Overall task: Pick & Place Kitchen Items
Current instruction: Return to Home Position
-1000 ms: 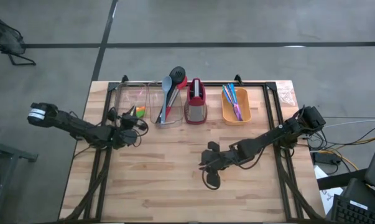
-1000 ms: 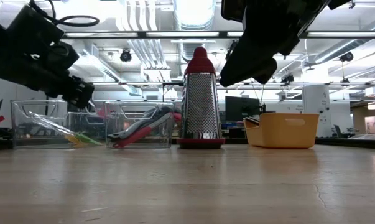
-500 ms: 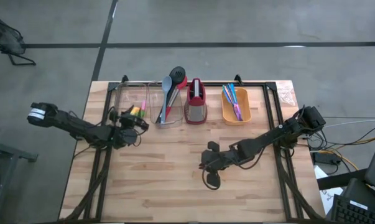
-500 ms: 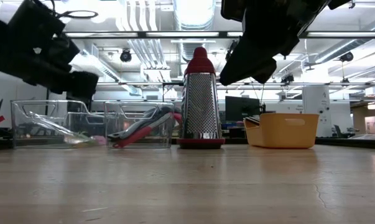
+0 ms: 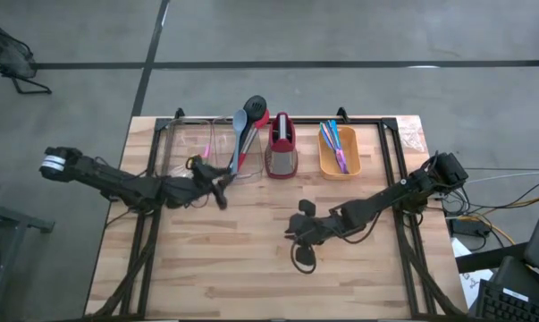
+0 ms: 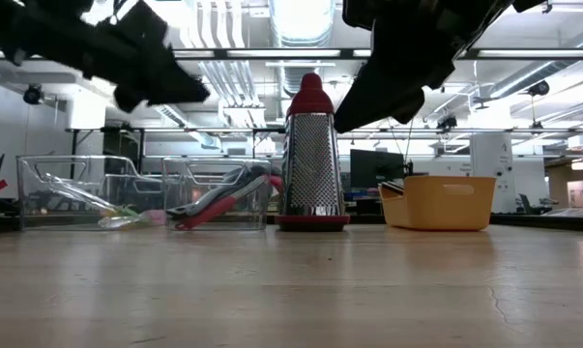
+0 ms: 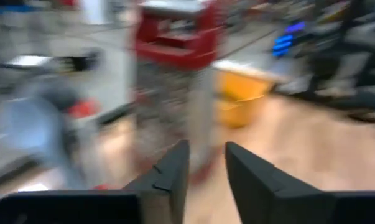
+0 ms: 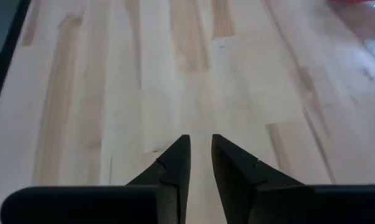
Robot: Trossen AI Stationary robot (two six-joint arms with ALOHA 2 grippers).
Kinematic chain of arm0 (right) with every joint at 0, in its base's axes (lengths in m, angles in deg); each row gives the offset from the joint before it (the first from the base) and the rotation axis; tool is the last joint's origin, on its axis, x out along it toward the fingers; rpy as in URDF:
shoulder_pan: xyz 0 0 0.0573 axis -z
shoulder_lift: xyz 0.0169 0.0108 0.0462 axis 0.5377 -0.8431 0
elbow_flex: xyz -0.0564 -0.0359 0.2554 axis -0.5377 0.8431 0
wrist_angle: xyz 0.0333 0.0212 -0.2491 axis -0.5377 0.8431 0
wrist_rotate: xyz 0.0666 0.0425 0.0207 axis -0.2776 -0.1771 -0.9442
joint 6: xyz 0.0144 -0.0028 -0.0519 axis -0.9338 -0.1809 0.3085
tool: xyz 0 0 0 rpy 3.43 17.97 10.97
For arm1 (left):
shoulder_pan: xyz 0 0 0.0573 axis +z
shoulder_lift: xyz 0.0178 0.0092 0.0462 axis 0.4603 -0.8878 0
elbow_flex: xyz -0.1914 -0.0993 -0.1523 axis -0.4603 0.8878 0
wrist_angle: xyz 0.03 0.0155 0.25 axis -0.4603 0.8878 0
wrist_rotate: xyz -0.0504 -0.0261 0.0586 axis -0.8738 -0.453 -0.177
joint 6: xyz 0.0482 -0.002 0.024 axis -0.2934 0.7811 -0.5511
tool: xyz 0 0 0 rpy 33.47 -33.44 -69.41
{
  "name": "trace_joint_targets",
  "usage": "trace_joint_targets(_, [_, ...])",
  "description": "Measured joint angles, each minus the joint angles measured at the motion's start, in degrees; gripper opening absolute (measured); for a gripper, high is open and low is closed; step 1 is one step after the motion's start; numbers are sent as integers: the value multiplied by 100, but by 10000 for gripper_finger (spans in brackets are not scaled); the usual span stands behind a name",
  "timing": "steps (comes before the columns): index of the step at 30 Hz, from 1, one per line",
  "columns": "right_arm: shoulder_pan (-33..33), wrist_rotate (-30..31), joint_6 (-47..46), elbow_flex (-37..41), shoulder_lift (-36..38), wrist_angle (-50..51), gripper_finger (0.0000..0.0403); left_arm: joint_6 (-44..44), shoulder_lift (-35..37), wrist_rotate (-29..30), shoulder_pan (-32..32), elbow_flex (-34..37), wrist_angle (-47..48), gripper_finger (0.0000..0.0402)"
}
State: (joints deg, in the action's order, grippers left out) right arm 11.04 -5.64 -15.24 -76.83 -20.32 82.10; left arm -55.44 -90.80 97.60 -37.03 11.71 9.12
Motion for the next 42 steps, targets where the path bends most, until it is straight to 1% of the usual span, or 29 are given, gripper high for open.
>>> trace_joint_targets(3, [3,42,12,0,0,0,55,-66,-84,-838,-27,57,-663,68])
trace_joint_targets(6, [4,41,12,4,0,2,41,-89,-206,-1272,-116,134,-1075,18])
trace_joint_targets(7, [1,41,12,4,0,2,37,-92,-268,-1363,-162,141,-1173,10])
trace_joint_targets(11, [-1,40,33,7,0,-6,21,-239,-633,-1511,-431,168,-1714,10])
trace_joint_targets(14, [-1,40,238,11,0,-128,10,-275,-858,-1625,-591,168,-2071,8])
trace_joint_targets(17, [-1,39,506,13,0,-477,9,-347,-1005,-2013,-683,122,-2104,5])
trace_joint_targets(19, [-1,40,705,30,0,-776,9,-428,-1041,-2154,-722,98,-2105,5])
trace_joint_targets(23, [-1,41,982,56,0,-1159,8,-435,-1108,-2158,-746,63,-2143,16])
trace_joint_targets(26, [-1,39,1025,67,0,-1189,8,-434,-1176,-2152,-744,63,-2157,21])
trace_joint_targets(32, [-11,40,1108,81,0,-1202,8,-466,-1240,-2149,-741,63,-2305,22])
trace_joint_targets(37, [-34,38,1327,108,0,-1567,8,-478,-1240,-2149,-744,63,-2299,23])
trace_joint_targets(42, [-43,36,1433,219,211,-1663,8,-478,-1240,-2148,-744,67,-2296,23])
